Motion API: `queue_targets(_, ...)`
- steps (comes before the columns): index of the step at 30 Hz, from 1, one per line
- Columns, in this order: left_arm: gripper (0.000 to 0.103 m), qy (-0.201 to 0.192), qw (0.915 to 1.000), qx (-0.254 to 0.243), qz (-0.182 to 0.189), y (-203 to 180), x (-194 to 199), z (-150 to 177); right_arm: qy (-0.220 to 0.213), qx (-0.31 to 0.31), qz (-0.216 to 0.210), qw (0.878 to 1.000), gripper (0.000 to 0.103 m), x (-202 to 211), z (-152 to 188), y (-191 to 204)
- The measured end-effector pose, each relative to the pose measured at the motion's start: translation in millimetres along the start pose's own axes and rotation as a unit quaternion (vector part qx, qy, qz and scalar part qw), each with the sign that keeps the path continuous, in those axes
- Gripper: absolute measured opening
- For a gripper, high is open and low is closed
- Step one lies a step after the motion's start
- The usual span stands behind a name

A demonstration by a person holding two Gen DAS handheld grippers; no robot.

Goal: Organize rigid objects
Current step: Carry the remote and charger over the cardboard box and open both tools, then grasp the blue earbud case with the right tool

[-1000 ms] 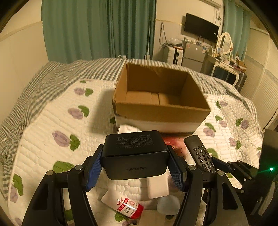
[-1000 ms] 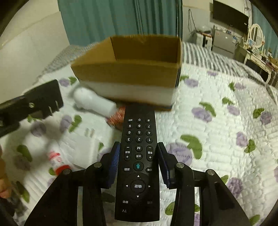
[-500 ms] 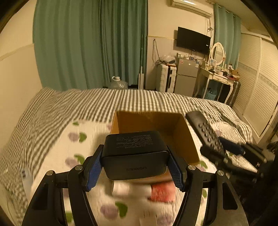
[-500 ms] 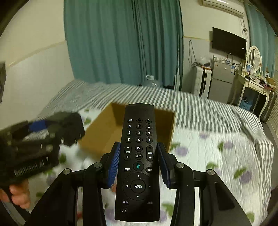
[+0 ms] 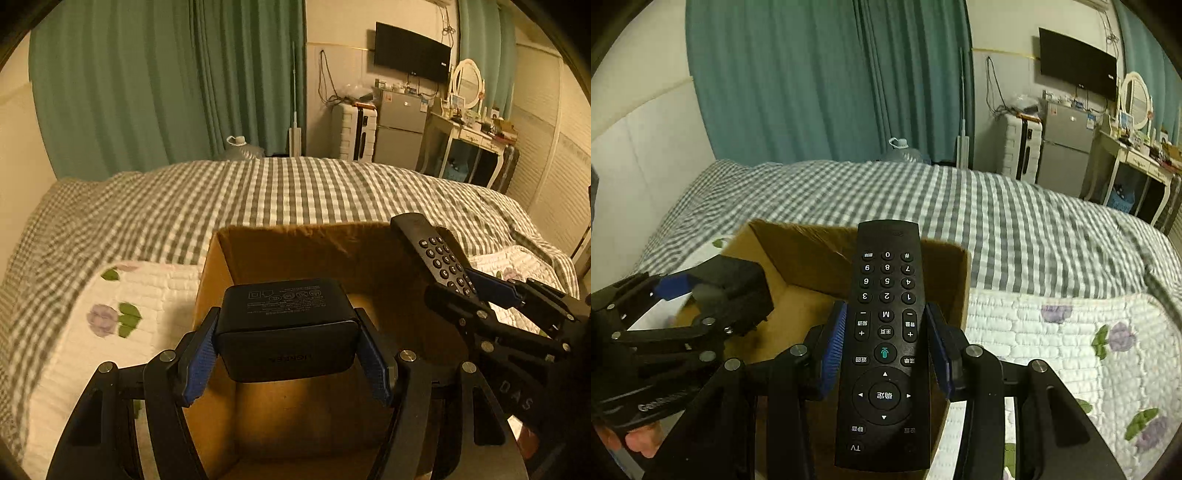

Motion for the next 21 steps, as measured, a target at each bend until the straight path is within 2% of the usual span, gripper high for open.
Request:
queue_targets(2,0.071,0.007,0.9999,-0.007,0.002,-0.8,-1.8,3.1,-0.008,-0.007,-0.008,1.000,0.043,-1.5,-0.7,-4.0)
queue_targets(3,0.071,0.006,0.9999,-0.007,0.009,-1.2,1.4,4.6,-0.012,-0.011,-0.014,1.000,0.046,0.8,-2.1,-4.4)
queue_targets(4,0.071,-0.005,0.9999,-0.006,0.011,-1.1,6.5,3.1,-0.018,-0.012,-0.018,1.000,0.051,6.6,-3.8,-3.9)
queue_targets(6,0.072,-0.046,0.9988,-0.011,0.007,-2.7,33.1,-2.1,-0.038,-0.013,0.000,0.999,0.070,27.5,-8.6,-1.6)
queue_targets(8,0.073,-0.057,0.9983,-0.013,0.003,-2.5,55.2,-6.5,-0.049,-0.013,0.005,0.999,0.071,49.1,-13.1,-1.4)
queue_targets(11,0.074,-0.058,0.9983,-0.005,0.005,1.9,89.3,-6.4,-0.056,-0.011,0.016,0.998,0.079,89.7,-18.0,2.4)
queue_targets(14,0.074,-0.065,0.9978,-0.009,-0.010,4.1,123.5,-0.1,-0.061,0.005,0.033,0.998,0.081,136.4,-15.9,11.7)
queue_targets(17,0.074,-0.067,0.9974,-0.015,-0.025,6.1,158.2,14.7,-0.065,0.015,0.040,0.997,0.083,173.7,-10.1,21.2)
queue_targets(21,0.074,-0.068,0.9972,-0.006,-0.031,10.4,186.1,40.3,-0.072,0.029,0.045,0.996,0.083,216.1,13.8,36.0)
Point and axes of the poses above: each gripper's, at about its wrist camera, not at the fingertips, and x roughly against the way its jaws point, y to its left, z to its underside, the point moved 2 cm from there along -x, roughly the way its jaws point, and after that the axes turned 3 degrees about -z, right-handed, at the moved point
